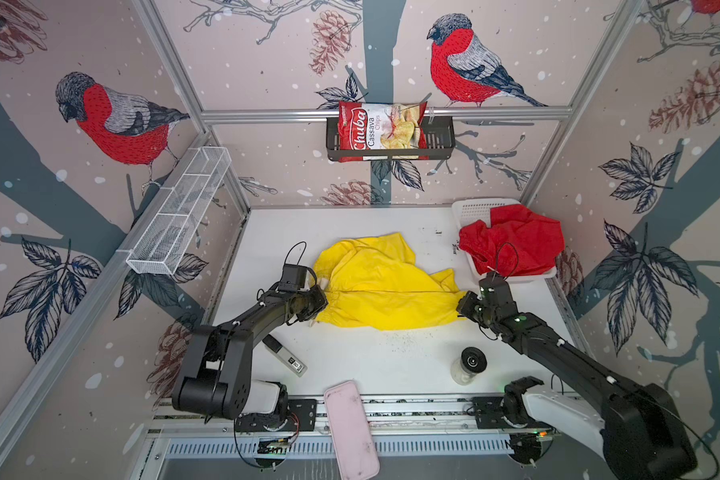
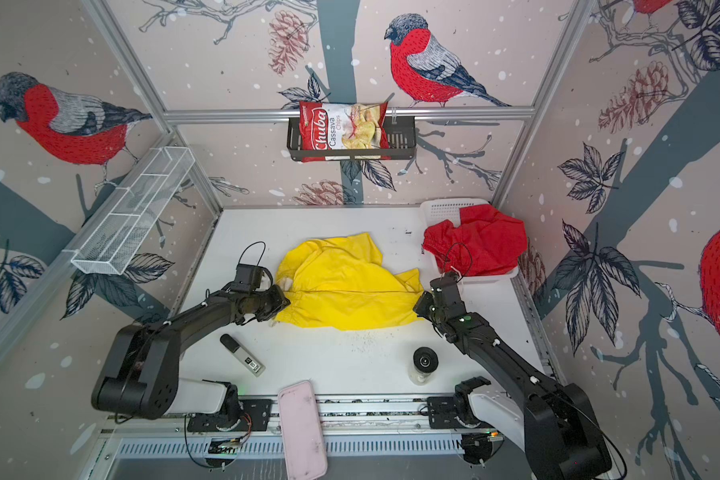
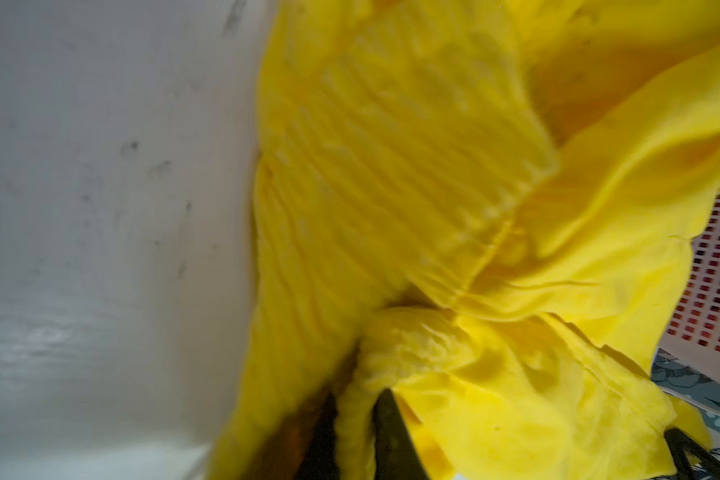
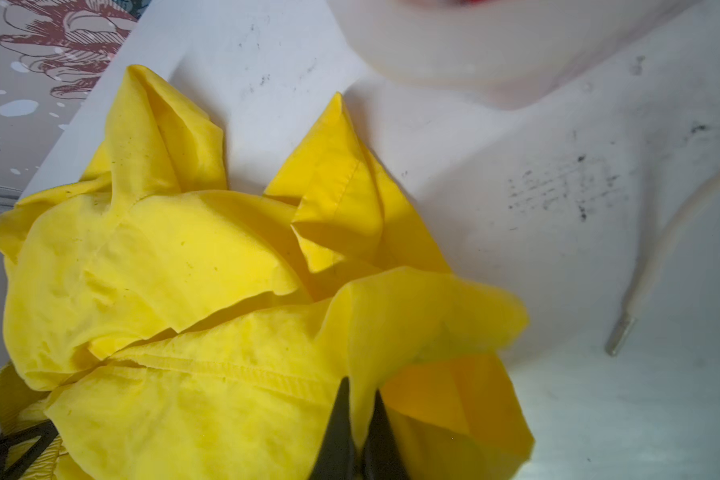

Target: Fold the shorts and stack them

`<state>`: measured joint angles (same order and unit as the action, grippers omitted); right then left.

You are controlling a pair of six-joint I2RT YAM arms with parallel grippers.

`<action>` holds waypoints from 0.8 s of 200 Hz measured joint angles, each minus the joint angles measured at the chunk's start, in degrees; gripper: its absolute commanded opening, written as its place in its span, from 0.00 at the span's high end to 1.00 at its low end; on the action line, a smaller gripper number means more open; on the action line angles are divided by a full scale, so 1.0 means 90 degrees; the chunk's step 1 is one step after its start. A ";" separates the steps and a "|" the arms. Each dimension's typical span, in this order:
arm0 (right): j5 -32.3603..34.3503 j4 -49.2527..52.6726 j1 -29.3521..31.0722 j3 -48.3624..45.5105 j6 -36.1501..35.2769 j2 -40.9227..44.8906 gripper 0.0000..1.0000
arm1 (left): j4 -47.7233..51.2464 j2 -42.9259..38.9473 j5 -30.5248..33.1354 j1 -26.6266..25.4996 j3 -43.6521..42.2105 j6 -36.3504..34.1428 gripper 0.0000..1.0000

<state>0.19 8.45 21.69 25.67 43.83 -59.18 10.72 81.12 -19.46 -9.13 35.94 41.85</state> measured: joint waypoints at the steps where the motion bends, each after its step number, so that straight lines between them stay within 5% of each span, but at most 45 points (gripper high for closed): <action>1: 0.0002 0.0000 0.0000 -0.0002 0.0000 0.0000 0.86 | 0.0005 0.0002 0.0000 0.0000 -0.0002 0.0017 0.37; 23: 0.0151 0.0119 0.0000 -0.0100 0.0022 0.0083 0.67 | 0.0083 -0.0158 -0.0012 0.0000 0.0080 0.0041 0.25; 50: 0.0321 0.0379 -0.0022 -0.0148 -0.0005 0.0318 0.51 | 0.0529 -0.0648 0.0260 0.0000 0.0590 0.0029 0.30; 102: 0.0634 0.0998 -0.0539 0.0063 -0.0248 0.0933 0.44 | 0.0597 -0.1292 0.1217 0.0000 0.1056 0.0012 0.37; 135: 0.0641 0.1120 -0.0911 0.0063 -0.0381 0.1248 0.43 | 0.0398 -0.0544 0.1178 0.0000 0.1105 -0.0002 0.61; 160: 0.0576 0.1115 -0.0996 0.0061 -0.0379 0.1241 0.43 | 0.0058 0.0114 0.0780 -0.0007 0.1134 0.0022 0.63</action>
<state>5.37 18.48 12.73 26.22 40.42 -48.01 11.25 82.15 -12.45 -9.19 46.15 42.04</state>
